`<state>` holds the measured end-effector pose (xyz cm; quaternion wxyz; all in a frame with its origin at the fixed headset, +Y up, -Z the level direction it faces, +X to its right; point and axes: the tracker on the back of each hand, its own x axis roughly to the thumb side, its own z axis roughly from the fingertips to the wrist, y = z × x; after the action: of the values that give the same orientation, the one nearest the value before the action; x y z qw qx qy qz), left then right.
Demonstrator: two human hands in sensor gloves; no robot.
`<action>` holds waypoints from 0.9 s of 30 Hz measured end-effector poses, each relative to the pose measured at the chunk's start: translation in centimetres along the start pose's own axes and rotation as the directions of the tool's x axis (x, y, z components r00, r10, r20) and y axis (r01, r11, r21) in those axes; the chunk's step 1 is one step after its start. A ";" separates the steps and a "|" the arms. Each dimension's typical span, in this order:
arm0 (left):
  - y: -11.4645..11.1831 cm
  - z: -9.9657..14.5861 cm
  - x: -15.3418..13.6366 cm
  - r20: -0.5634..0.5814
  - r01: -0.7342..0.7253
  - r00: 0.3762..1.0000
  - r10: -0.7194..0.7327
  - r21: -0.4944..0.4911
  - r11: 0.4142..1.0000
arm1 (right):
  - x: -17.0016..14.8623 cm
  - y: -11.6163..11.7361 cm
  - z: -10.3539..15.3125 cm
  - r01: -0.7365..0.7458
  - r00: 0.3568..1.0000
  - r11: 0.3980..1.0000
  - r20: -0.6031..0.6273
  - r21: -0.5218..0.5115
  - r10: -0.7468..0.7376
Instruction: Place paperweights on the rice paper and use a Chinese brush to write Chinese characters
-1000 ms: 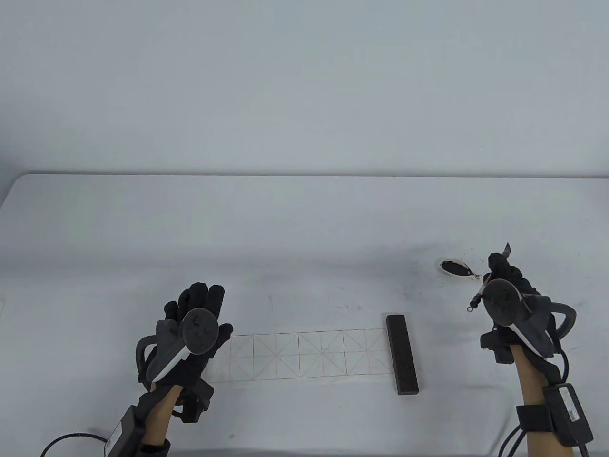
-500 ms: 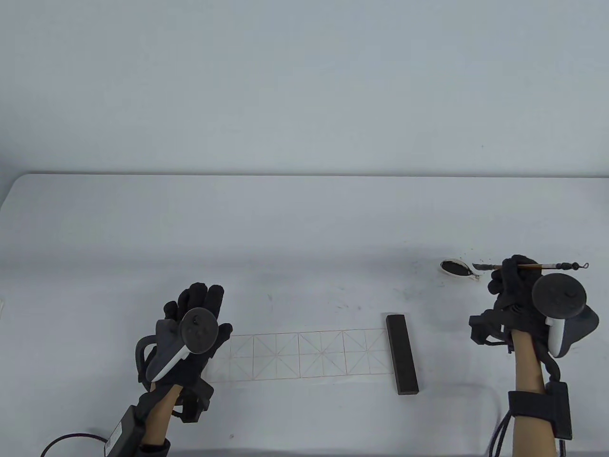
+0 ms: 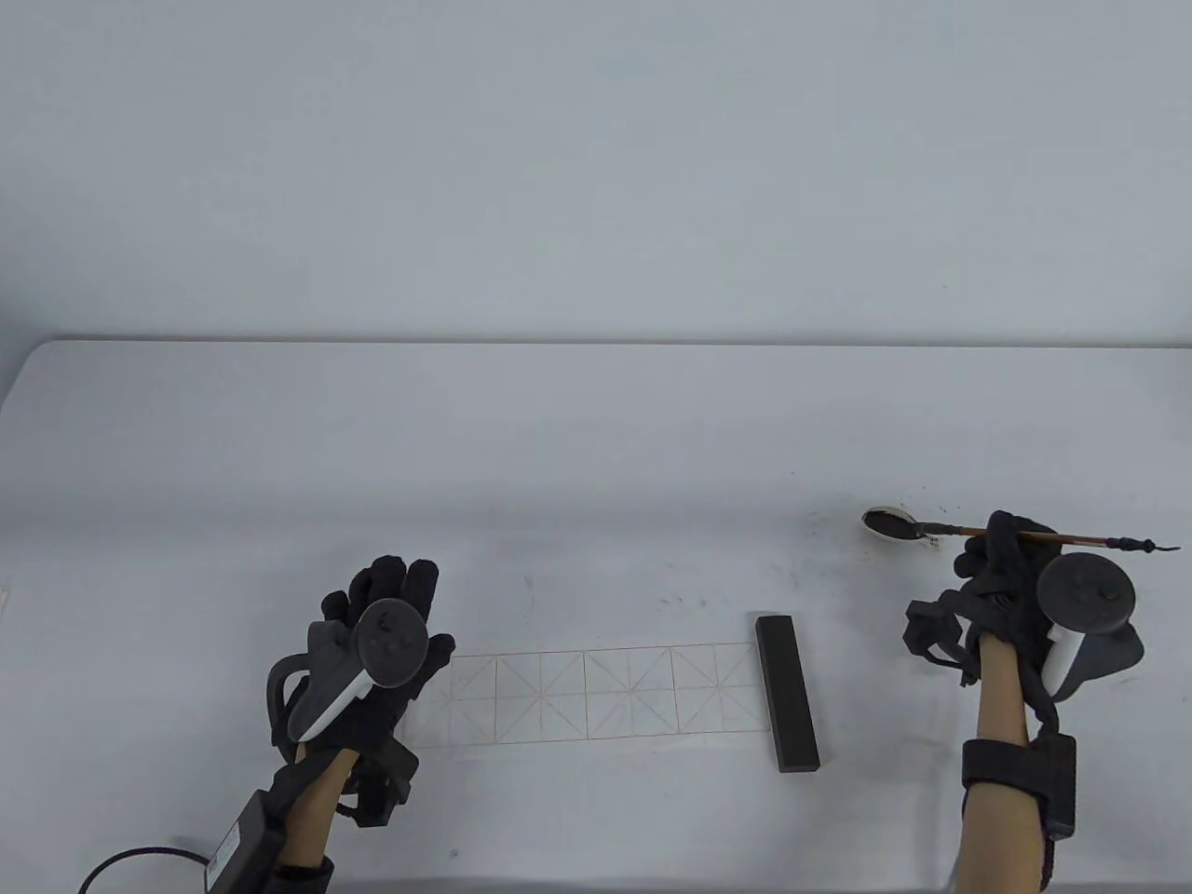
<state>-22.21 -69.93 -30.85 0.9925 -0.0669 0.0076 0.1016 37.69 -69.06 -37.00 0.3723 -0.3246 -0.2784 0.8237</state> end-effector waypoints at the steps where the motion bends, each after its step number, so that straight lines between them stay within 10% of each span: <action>1: 0.0 0.0 0.0 0.000 0.001 1.000 -0.001 -0.002 1.000 | 0.0 0.1 0.0 -0.004 1.000 1.000 -0.001 0.000 0.004; 27: 0.0 -0.1 -0.1 -0.013 0.007 1.000 -0.008 -0.014 1.000 | 1.2 -0.1 0.1 -0.114 0.990 0.993 0.090 0.037 0.110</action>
<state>-22.32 -69.93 -30.97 0.9924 -0.0743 0.0131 0.0975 37.08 -68.11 -37.29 0.3198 -0.2956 -0.2586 0.8623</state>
